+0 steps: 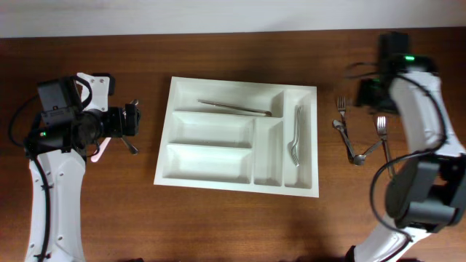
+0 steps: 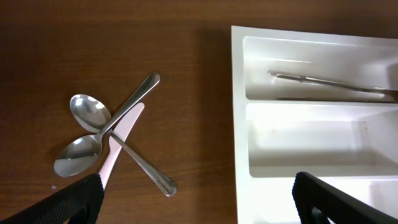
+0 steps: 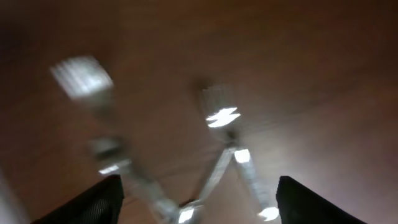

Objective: Pack container
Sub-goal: 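Place the fork in the narrow right compartment and return right gripper, then grasp a second fork with the right gripper and lift it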

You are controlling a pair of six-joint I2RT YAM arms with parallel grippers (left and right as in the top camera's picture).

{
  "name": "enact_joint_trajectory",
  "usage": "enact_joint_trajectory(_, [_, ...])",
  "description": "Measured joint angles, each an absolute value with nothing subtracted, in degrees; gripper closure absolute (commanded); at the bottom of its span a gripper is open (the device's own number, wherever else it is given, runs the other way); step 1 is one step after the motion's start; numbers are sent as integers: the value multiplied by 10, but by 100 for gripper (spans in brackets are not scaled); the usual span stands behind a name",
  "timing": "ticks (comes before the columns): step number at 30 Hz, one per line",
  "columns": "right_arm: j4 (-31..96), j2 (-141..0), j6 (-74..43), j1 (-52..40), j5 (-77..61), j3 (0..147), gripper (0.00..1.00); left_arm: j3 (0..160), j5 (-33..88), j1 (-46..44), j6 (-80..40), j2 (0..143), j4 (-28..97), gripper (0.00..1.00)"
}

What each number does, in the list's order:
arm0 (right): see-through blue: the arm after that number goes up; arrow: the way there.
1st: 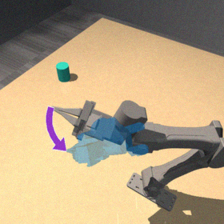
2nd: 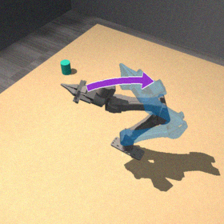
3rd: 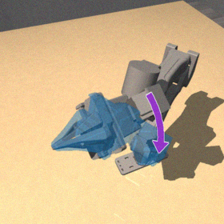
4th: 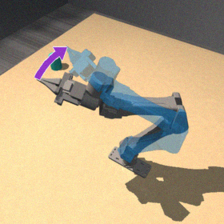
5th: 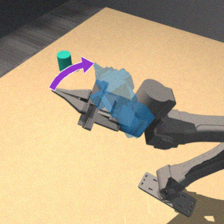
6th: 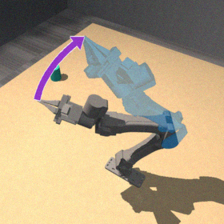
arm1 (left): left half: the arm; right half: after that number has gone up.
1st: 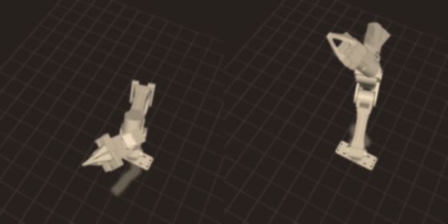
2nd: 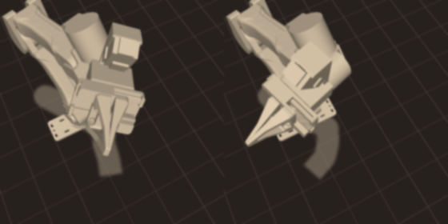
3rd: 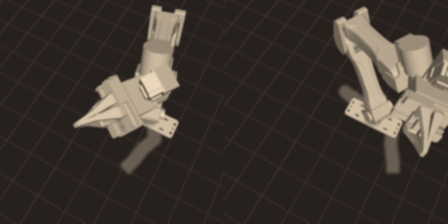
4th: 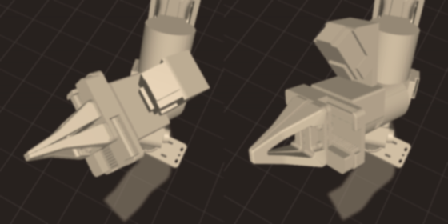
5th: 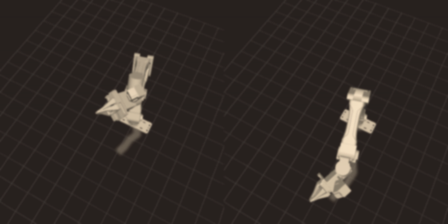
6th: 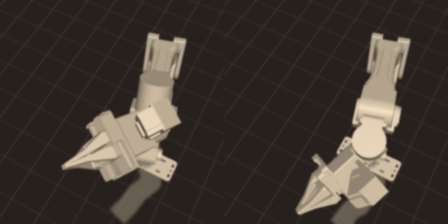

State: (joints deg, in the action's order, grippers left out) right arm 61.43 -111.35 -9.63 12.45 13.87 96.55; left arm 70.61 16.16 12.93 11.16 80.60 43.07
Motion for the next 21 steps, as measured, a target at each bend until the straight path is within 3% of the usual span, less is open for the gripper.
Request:
enact_joint_trajectory(8, [648, -1184, -14, 231, 72, 965, 30, 706, 161, 129, 112, 806, 431, 1])
enact_joint_trajectory(21, [668, -1228, 54, 259, 43, 948, 38, 706, 161, 129, 112, 806, 431, 1])
